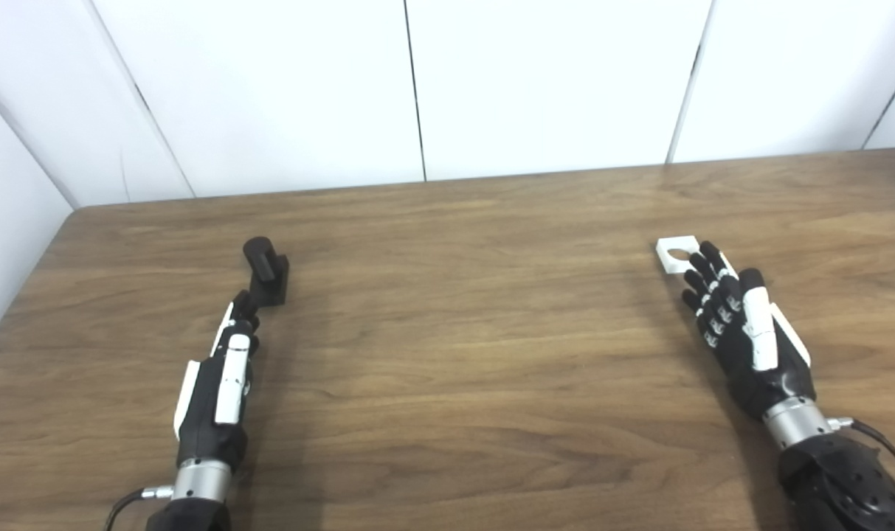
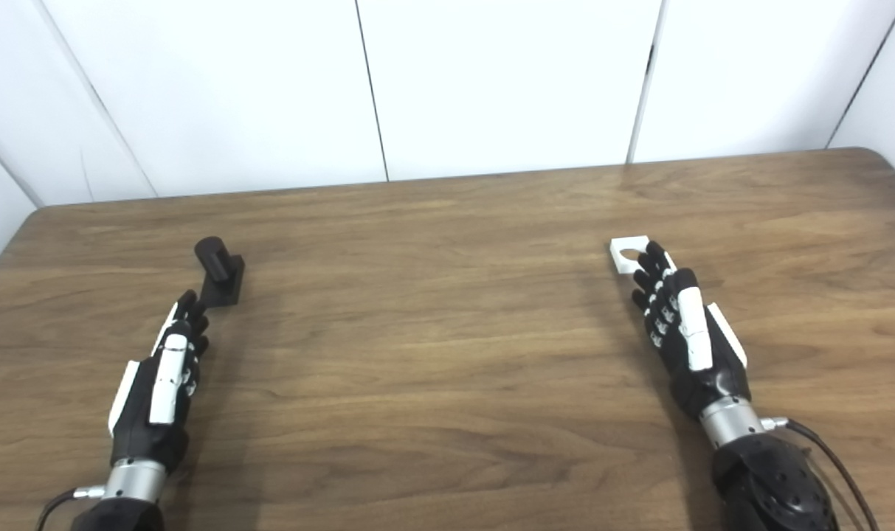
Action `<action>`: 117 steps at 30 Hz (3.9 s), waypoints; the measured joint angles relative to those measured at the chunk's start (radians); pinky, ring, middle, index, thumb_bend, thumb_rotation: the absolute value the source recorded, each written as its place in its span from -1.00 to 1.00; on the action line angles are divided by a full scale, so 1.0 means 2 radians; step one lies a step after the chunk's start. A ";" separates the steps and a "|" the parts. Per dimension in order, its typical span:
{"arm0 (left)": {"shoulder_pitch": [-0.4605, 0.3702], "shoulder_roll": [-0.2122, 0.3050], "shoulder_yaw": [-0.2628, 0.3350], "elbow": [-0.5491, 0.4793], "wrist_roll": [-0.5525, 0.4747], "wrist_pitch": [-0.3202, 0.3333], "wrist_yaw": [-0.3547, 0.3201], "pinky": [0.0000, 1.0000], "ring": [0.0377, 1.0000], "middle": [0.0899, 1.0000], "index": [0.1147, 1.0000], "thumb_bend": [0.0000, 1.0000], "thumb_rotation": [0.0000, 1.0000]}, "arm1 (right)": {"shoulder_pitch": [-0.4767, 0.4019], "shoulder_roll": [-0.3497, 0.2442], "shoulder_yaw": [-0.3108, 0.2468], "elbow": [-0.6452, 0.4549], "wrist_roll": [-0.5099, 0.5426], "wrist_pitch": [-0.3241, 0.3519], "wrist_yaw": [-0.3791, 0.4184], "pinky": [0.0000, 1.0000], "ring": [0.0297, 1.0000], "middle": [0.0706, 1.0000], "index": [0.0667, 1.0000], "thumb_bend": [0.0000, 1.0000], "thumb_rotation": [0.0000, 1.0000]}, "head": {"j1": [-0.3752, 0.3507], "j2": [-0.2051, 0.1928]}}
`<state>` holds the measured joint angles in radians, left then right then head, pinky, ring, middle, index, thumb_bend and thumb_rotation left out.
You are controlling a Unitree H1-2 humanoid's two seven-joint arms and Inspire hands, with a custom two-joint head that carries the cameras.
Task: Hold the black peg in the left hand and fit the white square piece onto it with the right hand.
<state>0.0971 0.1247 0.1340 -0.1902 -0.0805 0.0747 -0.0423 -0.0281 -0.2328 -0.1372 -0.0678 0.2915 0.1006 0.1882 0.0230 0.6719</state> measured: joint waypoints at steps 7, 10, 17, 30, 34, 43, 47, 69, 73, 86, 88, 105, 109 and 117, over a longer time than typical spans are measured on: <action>0.000 0.000 -0.001 0.000 0.013 -0.005 0.005 1.00 1.00 1.00 1.00 -0.10 0.89 | 0.000 0.000 0.000 0.000 0.000 -0.001 0.000 1.00 1.00 1.00 1.00 0.27 1.00 | 0.002 -0.002; 0.000 0.000 -0.001 0.000 0.020 -0.004 0.008 1.00 1.00 1.00 0.98 -0.08 0.89 | 0.000 0.000 0.000 0.000 0.000 -0.001 0.000 1.00 1.00 1.00 1.00 0.29 1.00 | 0.003 -0.002; -0.001 0.000 -0.007 -0.011 0.071 0.023 0.030 1.00 1.00 0.97 0.86 0.05 0.65 | 0.000 0.000 0.000 0.000 0.000 -0.001 0.000 1.00 1.00 1.00 1.00 0.30 1.00 | 0.005 -0.005; -0.044 -0.013 -0.034 -0.031 0.283 0.078 0.107 0.95 1.00 0.92 0.76 0.25 0.28 | 0.001 0.000 0.000 0.001 0.000 -0.004 0.001 1.00 1.00 1.00 1.00 0.34 0.98 | 0.005 -0.008; -0.049 -0.013 -0.044 -0.031 0.333 0.101 0.116 1.00 0.97 0.89 0.71 0.39 0.14 | 0.001 0.000 0.000 0.001 0.000 -0.004 0.001 1.00 1.00 1.00 1.00 0.35 0.95 | 0.004 -0.010; -0.078 -0.013 -0.058 -0.004 0.409 0.132 0.134 1.00 0.95 0.87 0.69 0.53 0.06 | 0.001 0.001 -0.001 0.002 0.002 -0.005 0.004 1.00 1.00 1.00 1.00 0.33 0.92 | 0.002 -0.012; -0.086 -0.008 -0.069 0.020 0.444 0.146 0.140 1.00 0.95 0.87 0.68 0.56 0.02 | 0.001 0.001 -0.002 0.002 0.002 -0.005 0.004 1.00 1.00 1.00 1.00 0.31 0.92 | 0.005 -0.014; -0.154 0.015 -0.082 0.128 0.471 0.181 0.157 1.00 0.94 0.84 0.63 0.51 -0.14 | -0.001 0.001 -0.003 0.006 0.009 -0.010 0.011 1.00 1.00 1.00 1.00 0.36 0.87 | 0.007 -0.020; -0.167 0.015 -0.082 0.147 0.469 0.180 0.174 1.00 0.94 0.82 0.61 0.50 -0.16 | -0.001 0.001 -0.004 0.006 0.010 -0.010 0.011 1.00 1.00 1.00 1.00 0.38 0.86 | 0.008 -0.020; -0.205 0.021 -0.090 0.196 0.466 0.189 0.194 1.00 0.96 0.83 0.54 0.49 -0.11 | -0.001 0.000 -0.004 0.006 0.013 -0.010 0.015 1.00 1.00 1.00 1.00 0.39 0.85 | 0.005 -0.021; -0.207 0.023 -0.091 0.199 0.466 0.190 0.194 1.00 0.96 0.82 0.53 0.49 -0.11 | -0.001 0.000 -0.004 0.007 0.015 -0.010 0.016 1.00 1.00 1.00 1.00 0.39 0.86 | 0.005 -0.021; -0.214 0.022 -0.096 0.211 0.485 0.196 0.192 0.98 0.93 0.77 0.35 0.51 -0.23 | 0.000 -0.001 -0.005 0.006 0.017 -0.009 0.020 1.00 1.00 1.00 1.00 0.38 0.85 | 0.009 -0.018; -0.214 0.022 -0.095 0.211 0.503 0.196 0.187 0.97 0.93 0.77 0.32 0.53 -0.23 | 0.000 -0.001 -0.006 0.006 0.019 -0.009 0.021 1.00 1.00 1.00 1.00 0.40 0.85 | 0.010 -0.018; -0.214 0.019 -0.088 0.212 0.569 0.196 0.151 1.00 0.94 0.79 0.32 0.58 -0.30 | 0.000 -0.005 -0.005 0.006 0.019 -0.009 0.027 1.00 1.00 1.00 1.00 0.39 0.91 | 0.012 -0.016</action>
<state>-0.3311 0.1629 -0.0420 0.2342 1.0571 0.4670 0.2598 -0.0273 -0.2431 -0.1473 -0.0549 0.3299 0.0817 0.2431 0.0476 0.6397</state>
